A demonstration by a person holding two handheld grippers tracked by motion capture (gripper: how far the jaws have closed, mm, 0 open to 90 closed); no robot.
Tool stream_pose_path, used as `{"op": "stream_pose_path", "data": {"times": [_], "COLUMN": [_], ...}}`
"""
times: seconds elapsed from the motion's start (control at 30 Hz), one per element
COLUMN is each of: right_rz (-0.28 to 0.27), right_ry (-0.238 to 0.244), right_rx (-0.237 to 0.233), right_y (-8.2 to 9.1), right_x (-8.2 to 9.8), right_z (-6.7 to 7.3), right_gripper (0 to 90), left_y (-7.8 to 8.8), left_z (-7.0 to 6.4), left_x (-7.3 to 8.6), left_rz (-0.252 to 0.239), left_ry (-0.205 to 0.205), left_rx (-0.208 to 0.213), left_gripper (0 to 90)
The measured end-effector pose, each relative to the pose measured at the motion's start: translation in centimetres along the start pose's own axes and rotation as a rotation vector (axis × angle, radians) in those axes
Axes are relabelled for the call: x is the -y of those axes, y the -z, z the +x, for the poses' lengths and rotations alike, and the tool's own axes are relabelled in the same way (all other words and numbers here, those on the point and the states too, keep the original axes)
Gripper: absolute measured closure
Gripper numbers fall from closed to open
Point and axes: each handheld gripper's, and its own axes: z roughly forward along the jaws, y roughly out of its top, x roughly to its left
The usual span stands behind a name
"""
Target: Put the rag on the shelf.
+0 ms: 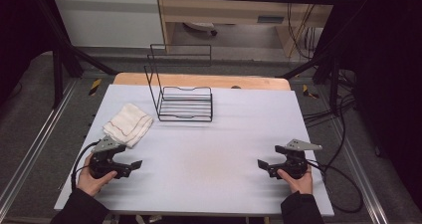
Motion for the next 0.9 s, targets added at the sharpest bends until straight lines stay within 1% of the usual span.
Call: {"op": "stream_pose_path", "data": {"times": [0.1,0.17,0.2,0.3,0.37,0.4,0.43,0.47,0.5,0.53,0.6,0.63,0.7,0.73,0.77,0.83,0.9], "right_rz": [0.005,0.007,0.007,0.012,0.017,0.019,0.021,0.022,0.021,0.024,0.020,0.020,0.024,0.028,0.029,0.027,0.029], "right_ry": [0.002,-0.001,-0.001,0.006,0.008,0.008,0.002,0.008,0.010,0.005,0.011,0.010,0.009,0.013,0.013,0.013,0.013], "right_rx": [0.003,0.003,0.003,0.007,0.010,0.011,0.011,0.013,0.013,0.013,0.014,0.015,0.016,0.022,0.022,0.020,0.020], "right_y": [0.0,0.0,0.0,0.0,-0.1,-0.1,-0.1,-0.1,-0.1,-0.1,-0.1,-0.2,-0.2,-0.2,-0.2,-0.3,-0.3], "right_x": [0.0,0.0,0.0,0.0,0.0,0.0,0.0,0.0,0.0,0.0,-0.1,-0.1,-0.1,0.0,0.0,0.0,0.0], "right_z": [0.0,0.0,0.1,0.1,0.1,0.1,0.2,0.2,0.2,0.2,0.2,0.2,0.2,0.2,0.2,0.2,0.2], "right_gripper": [0.9,0.9,0.9,0.8,0.8,0.8,0.8,0.8,0.8,0.8,0.8,0.8,0.8,0.8,0.8,0.9,0.9], "left_y": [-0.1,0.0,0.0,0.1,0.2,0.2,0.2,0.2,0.3,0.3,0.2,0.2,0.1,0.0,-0.2,-0.6,-1.2], "left_z": [-0.1,-0.1,-0.2,-0.1,-0.1,0.1,0.1,0.2,0.5,0.5,1.2,1.2,1.6,1.8,2.2,2.8,3.3], "left_x": [-0.1,-0.1,-0.2,-0.2,-0.3,-0.5,-0.5,-0.6,-0.8,-0.8,-1.5,-1.5,-2.0,-2.2,-2.7,-3.2,-3.6], "left_rz": [0.005,0.006,0.006,0.007,0.010,0.017,0.017,0.023,0.027,0.027,0.044,0.044,0.055,0.057,0.065,0.078,0.089], "left_ry": [0.008,0.007,0.005,0.003,0.005,0.004,0.004,0.002,0.005,0.005,0.009,0.009,0.006,0.007,0.015,0.016,0.029], "left_rx": [-0.008,-0.009,-0.018,-0.021,-0.038,-0.054,-0.054,-0.059,-0.080,-0.080,-0.115,-0.115,-0.130,-0.130,-0.142,-0.149,-0.159], "left_gripper": [7.8,7.8,7.8,8.2,9.6,10.3,10.7,11.3,12.7,14.3,17.1,18.9,20.3,23.0,25.0,28.2,31.3]}}
